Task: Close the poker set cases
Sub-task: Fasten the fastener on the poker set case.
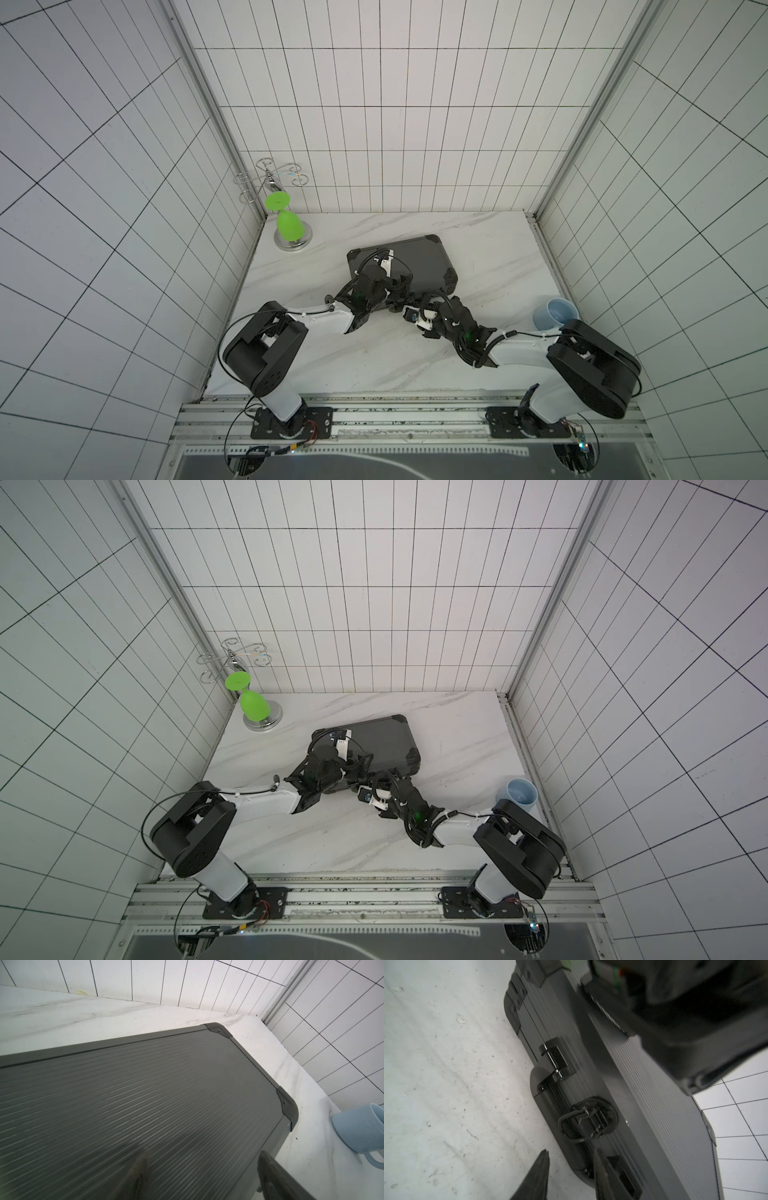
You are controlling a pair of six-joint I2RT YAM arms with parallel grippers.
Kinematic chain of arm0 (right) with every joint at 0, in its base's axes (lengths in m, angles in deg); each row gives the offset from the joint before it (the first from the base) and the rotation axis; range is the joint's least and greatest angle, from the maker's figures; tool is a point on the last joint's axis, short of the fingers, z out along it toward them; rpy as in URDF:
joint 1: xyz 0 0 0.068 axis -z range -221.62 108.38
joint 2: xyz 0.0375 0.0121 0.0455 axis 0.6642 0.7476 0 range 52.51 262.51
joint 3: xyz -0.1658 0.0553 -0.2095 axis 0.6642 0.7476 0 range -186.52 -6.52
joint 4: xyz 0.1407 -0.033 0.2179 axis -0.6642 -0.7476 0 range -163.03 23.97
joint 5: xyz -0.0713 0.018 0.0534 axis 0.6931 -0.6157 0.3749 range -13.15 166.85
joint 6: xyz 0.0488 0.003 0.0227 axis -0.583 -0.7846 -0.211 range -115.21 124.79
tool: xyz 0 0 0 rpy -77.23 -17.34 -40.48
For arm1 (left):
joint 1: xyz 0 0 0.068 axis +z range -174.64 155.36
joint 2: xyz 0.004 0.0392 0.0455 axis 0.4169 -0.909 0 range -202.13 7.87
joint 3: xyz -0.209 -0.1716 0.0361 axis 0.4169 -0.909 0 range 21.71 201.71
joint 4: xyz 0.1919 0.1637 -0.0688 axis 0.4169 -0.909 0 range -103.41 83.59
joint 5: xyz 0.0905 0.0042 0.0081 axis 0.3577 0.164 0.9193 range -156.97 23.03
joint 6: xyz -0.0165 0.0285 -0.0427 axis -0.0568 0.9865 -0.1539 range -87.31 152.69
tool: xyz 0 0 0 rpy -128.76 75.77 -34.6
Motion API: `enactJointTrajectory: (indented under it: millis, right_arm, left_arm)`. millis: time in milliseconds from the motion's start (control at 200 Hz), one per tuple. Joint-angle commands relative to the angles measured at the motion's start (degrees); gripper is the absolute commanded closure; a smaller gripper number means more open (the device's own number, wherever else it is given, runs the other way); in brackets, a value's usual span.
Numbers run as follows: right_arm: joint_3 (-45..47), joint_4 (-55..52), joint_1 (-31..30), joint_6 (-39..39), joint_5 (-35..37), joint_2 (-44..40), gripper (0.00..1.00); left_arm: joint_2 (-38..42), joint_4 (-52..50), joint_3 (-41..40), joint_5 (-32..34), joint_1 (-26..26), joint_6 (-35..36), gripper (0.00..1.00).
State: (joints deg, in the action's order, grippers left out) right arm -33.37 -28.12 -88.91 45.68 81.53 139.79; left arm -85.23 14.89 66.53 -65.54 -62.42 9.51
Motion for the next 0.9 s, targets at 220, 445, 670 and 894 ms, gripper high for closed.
enactJointTrajectory:
  millis: [220,445,670,894]
  right_arm:
    - [-5.89,7.71,-0.33,-2.35,5.42,7.34,0.72]
    - [-7.22,10.60,-0.18,-4.80,1.80,6.89,0.77]
    - [-8.22,10.55,-0.15,-5.45,2.35,7.07,0.78]
    - [-8.47,13.46,-0.23,-7.42,6.52,8.74,0.78]
  left_arm:
    - [7.91,-15.70,-3.07,2.37,0.07,-0.82,0.03]
    - [11.61,-17.56,-3.11,3.93,0.07,-0.38,0.03]
    - [11.71,-17.45,-3.32,4.30,0.10,-0.38,0.03]
    - [9.92,-17.09,-2.19,4.12,0.07,-0.12,0.03]
